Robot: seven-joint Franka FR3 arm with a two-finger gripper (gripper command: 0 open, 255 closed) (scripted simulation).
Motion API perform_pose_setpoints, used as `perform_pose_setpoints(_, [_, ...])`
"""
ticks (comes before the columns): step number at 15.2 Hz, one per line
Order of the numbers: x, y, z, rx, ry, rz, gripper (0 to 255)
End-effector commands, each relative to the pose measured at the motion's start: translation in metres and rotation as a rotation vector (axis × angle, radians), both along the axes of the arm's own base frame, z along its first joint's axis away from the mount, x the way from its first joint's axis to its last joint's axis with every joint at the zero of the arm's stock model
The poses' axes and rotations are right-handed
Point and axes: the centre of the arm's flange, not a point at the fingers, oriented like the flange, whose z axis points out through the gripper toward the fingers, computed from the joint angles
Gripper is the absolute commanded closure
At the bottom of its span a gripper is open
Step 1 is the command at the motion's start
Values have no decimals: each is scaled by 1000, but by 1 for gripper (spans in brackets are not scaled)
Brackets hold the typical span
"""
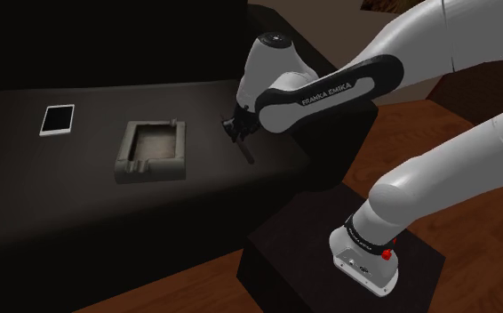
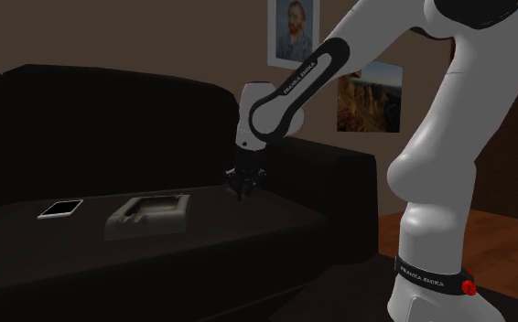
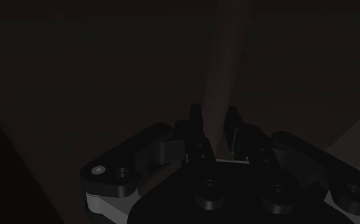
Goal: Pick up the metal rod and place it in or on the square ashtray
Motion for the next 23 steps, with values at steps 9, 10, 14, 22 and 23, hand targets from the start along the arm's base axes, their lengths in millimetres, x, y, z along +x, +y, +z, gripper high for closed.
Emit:
perform_pose_setpoints(9, [0, 0, 53, 0, 0, 0, 255])
perform_pose_setpoints(10, [0, 0, 58, 0, 0, 0, 255])
perform_pose_setpoints(14, [0, 0, 79, 0, 0, 0, 255])
perform_pose_setpoints(22, [37, 70, 92, 0, 0, 0, 255])
perform_pose_setpoints(23, [43, 82, 92, 0, 0, 0, 255])
